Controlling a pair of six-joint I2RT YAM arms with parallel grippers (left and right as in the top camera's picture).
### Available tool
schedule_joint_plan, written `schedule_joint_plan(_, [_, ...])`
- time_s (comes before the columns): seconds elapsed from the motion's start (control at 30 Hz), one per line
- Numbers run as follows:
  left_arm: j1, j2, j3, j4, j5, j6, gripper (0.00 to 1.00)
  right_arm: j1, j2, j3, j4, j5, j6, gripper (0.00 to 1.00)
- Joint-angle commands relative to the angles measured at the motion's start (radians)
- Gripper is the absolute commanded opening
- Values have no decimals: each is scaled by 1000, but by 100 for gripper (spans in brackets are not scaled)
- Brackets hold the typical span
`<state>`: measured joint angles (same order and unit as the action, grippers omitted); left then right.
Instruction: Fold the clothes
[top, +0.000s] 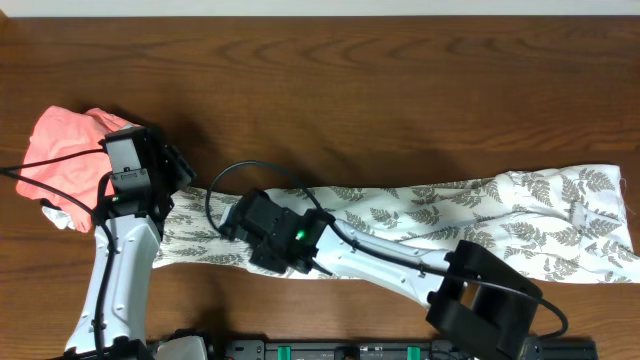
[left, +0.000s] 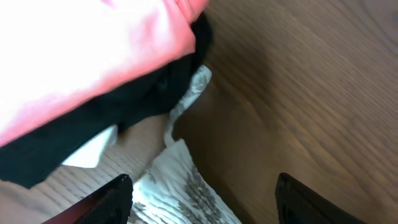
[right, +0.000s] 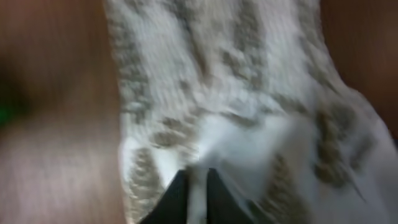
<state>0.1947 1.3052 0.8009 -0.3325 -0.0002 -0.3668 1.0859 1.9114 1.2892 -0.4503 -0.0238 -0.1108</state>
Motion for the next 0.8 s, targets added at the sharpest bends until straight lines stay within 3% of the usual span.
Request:
schedule_joint_plan(0.0, [5, -11, 2, 12, 117, -5, 74, -52, -83, 0, -33, 202, 129, 5])
schedule_joint_plan(0.23, [-43, -11, 2, 1, 353, 14, 63, -269, -235, 0, -228, 275, 380, 1])
schedule_joint_plan(0.47, [-224, 5, 2, -169, 355, 77, 62, -586, -237, -30, -474, 139, 496, 8])
schedule_joint_plan(0.6, [-300, 49, 1, -262, 332, 82, 63, -709, -236, -95, -487, 139, 499, 8])
schedule_joint_plan(0.77, [-336, 150, -12, -266, 306, 81, 63, -861, -235, -191, -468, 139, 499, 8])
